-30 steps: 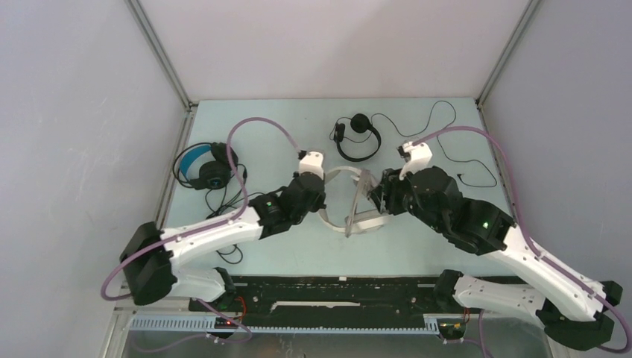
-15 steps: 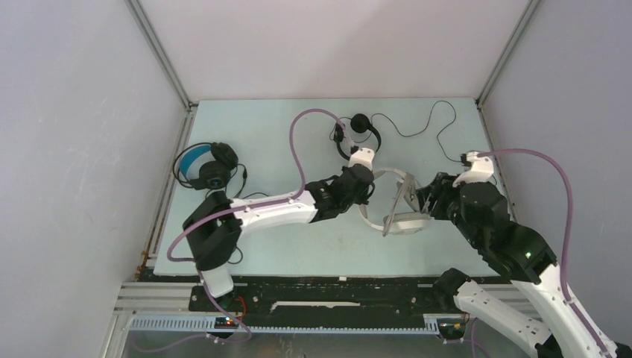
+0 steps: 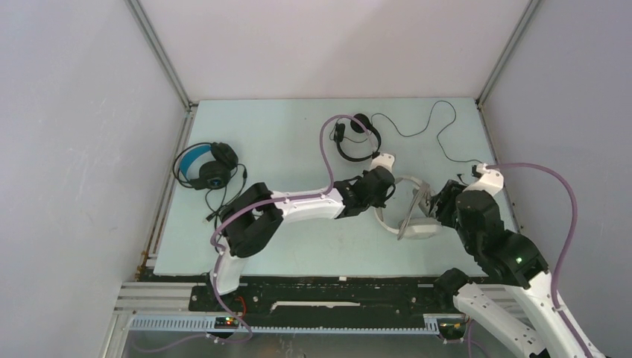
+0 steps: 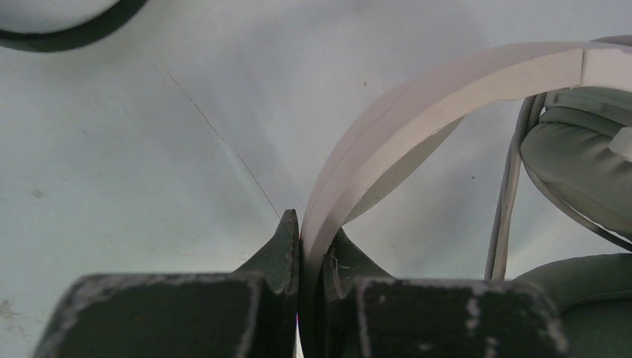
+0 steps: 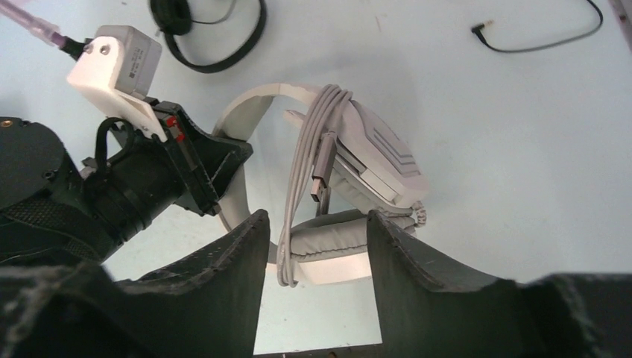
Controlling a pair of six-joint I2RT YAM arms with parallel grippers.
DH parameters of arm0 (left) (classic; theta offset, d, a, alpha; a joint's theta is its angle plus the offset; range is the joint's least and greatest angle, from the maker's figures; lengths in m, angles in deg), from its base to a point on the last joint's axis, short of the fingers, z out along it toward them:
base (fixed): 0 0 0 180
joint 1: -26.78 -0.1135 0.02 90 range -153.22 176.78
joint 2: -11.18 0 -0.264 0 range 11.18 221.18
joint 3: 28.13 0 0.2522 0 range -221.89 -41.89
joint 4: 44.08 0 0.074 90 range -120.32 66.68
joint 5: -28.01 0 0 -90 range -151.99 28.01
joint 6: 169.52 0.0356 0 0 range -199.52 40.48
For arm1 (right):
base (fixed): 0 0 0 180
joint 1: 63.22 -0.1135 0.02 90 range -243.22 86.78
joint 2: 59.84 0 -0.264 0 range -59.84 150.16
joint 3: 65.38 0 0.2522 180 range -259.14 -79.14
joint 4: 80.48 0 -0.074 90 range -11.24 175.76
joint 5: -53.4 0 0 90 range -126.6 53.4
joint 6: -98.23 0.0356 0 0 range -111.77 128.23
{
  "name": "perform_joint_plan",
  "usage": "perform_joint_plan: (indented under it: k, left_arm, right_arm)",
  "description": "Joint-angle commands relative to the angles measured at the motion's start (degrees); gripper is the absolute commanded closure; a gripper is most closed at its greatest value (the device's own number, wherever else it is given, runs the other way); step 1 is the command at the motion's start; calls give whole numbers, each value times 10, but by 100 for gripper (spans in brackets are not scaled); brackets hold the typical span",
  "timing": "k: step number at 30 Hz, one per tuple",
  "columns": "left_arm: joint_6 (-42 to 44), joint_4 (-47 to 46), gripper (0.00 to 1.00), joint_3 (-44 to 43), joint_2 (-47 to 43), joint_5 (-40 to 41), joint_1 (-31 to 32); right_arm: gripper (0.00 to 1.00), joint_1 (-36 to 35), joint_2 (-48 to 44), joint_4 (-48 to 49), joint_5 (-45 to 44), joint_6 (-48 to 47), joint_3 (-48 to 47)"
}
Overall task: Wrap the headphones
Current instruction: Place the headphones at the center of the board.
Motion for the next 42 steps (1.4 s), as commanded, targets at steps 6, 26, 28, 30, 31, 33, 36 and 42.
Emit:
perform_joint_plan:
  k: [6,26,28,30,31,33,36,42]
  left_arm:
    - [-35,-50,100,-42,14,-29,3]
    - [-28,-41,100,-80,54,-44,3]
    - [-28,-40,100,-86,60,-47,3]
    - [-28,-39,100,-93,65,-50,3]
    - [-28,-39,100,-96,66,-52,3]
    - [-27,-38,100,-101,71,-55,3]
    - [-25,-33,98,-112,78,-59,3]
    - [-26,-29,89,-124,82,-73,3]
  right_arm:
    - [42,112,71,93,90,-29,28]
    - [51,272,174,188,283,-58,112]
    - [52,279,178,190,282,-57,119]
    - [53,284,180,190,276,-61,125]
    - [54,285,184,189,271,-63,126]
    - [56,285,188,187,266,-67,128]
    - [65,287,189,191,268,-67,134]
    - [74,287,191,194,264,-71,145]
